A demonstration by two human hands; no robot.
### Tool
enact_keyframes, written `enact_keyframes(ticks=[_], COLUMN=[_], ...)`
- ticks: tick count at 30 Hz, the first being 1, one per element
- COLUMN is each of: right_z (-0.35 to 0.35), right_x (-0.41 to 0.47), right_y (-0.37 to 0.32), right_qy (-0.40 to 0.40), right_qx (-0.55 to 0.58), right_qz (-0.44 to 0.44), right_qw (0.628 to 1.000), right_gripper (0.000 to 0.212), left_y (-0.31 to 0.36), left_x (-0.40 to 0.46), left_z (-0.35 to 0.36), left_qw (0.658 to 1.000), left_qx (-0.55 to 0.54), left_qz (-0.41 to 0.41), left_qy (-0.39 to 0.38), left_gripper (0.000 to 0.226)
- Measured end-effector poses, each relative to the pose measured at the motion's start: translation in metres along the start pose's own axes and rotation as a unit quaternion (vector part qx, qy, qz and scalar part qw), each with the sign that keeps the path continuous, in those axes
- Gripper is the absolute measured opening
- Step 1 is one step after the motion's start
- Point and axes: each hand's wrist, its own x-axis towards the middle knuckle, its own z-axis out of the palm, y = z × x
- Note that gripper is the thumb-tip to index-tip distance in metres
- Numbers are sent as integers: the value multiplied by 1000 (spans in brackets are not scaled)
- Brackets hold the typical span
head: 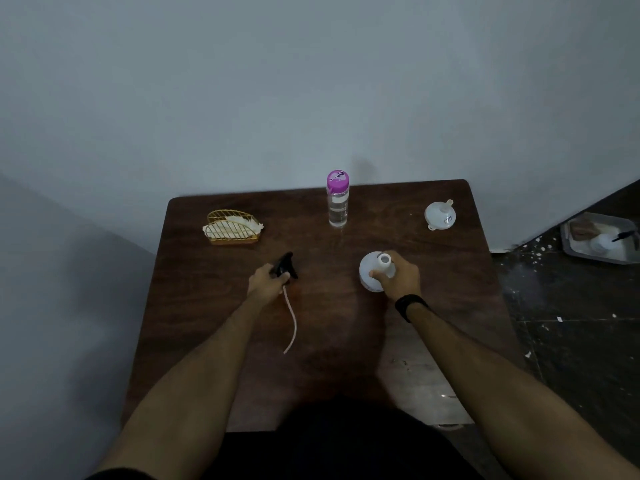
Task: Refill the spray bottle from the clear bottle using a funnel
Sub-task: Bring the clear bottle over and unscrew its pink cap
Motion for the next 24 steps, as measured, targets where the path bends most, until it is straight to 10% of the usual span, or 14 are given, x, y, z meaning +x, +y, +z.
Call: enact_keyframes(ticks=[16,24], right_z=[-23,-11], right_x=[2,14], right_y=[0,-59], right_qy=[56,151], right_qx=[-51,-123], right_qz=[26,-184], right_qw=[997,963], right_gripper=[74,60], left_y=[15,103], left_x=[13,17], left_z=[7,-15], left_qw=[997,983], left_qx=[14,-27], left_qz=[-78,165], left_qy=[21,74], left_gripper=[53,72])
